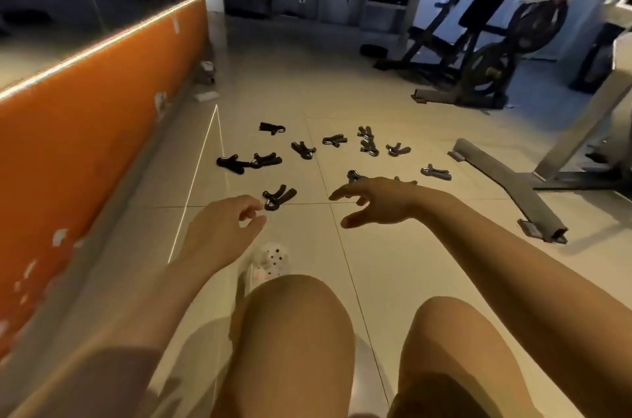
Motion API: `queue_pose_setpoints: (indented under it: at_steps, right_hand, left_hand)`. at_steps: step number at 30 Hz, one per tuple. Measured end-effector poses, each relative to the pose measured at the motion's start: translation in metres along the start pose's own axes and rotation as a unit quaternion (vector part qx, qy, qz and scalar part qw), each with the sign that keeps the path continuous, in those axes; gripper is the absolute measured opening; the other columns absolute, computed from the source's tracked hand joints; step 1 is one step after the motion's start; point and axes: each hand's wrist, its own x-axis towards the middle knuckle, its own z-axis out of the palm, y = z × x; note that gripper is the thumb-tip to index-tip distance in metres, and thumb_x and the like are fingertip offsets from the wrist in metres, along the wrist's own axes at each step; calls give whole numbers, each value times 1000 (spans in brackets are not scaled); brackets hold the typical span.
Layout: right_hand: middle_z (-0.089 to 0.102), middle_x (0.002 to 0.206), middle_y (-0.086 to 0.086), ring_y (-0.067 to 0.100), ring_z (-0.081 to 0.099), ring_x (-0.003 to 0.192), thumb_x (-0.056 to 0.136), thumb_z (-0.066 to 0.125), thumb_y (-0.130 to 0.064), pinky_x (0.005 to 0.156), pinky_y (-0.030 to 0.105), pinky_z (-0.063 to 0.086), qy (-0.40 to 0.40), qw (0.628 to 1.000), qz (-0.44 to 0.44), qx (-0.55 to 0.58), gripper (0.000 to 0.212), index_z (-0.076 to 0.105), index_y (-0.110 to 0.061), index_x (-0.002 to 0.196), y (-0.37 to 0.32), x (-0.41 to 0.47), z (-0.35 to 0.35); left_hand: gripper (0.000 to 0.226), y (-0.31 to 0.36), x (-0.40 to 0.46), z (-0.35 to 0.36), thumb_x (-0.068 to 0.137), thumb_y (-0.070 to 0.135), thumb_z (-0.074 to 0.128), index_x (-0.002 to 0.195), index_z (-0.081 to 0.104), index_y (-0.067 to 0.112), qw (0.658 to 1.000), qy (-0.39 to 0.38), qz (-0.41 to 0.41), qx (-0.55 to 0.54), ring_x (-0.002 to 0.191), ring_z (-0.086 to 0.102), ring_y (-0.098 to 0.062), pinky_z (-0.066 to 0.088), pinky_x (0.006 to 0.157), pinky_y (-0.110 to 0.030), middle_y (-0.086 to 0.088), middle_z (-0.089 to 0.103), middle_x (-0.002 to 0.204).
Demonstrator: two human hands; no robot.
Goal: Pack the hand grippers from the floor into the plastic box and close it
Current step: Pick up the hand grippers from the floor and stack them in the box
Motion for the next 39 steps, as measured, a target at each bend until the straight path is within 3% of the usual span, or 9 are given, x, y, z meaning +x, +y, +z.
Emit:
queue_pose_setpoints:
  at_steps: [6,9,14,20,27,33,39]
  right_hand:
    - [36,149,-1,19,38,131,88,63,-38,103,31,32,3,999,-41,7,65,33,-28,144,-13,108,17]
    - [35,150,-2,18,36,133,88,63,-36,101,26,31,-11,999,-47,20,66,32,-27,145,-4,144,28]
    - [31,152,1,21,34,135,87,65,-36,107,34,31,-38,999,-21,28,70,29,-28,146,11,197,37]
    - [33,150,5,25,32,136,84,69,-31,107,35,29,-75,997,14,20,75,28,-24,146,2,263,24]
    - [35,148,4,25,35,133,80,73,-34,106,36,32,-46,997,29,58,78,29,-29,145,-6,329,1]
    - [36,145,6,25,39,130,78,76,-25,103,34,35,-25,991,60,118,79,32,-27,145,31,377,-4]
    - [33,145,7,27,39,128,77,76,-25,104,35,36,-46,986,80,141,82,31,-26,145,64,461,45]
  left_hand:
    - [17,-63,47,1,88,29,60,103,66,22,998,22,-53,4,88,60,-6,44,77,-18,11,65,92]
    - [17,-84,75,7,88,29,60,101,67,23,998,29,-58,0,87,61,-4,49,82,-24,13,66,90]
    - [18,-118,112,24,88,26,61,104,67,20,997,26,-69,-22,90,62,-8,49,86,-29,9,67,92]
    - [21,-157,142,39,89,30,59,109,64,24,996,-24,-89,-7,93,59,-6,45,84,-25,13,63,96]
    - [24,-182,216,29,87,28,61,110,64,23,996,-47,-77,13,95,60,-11,48,86,-33,10,62,96]
    - [29,-191,290,30,88,30,58,116,61,24,992,-97,-41,68,101,57,-11,46,89,-31,9,62,107]
    - [32,-235,364,62,88,31,57,118,59,24,982,-127,-55,127,102,56,-13,46,91,-35,7,62,112]
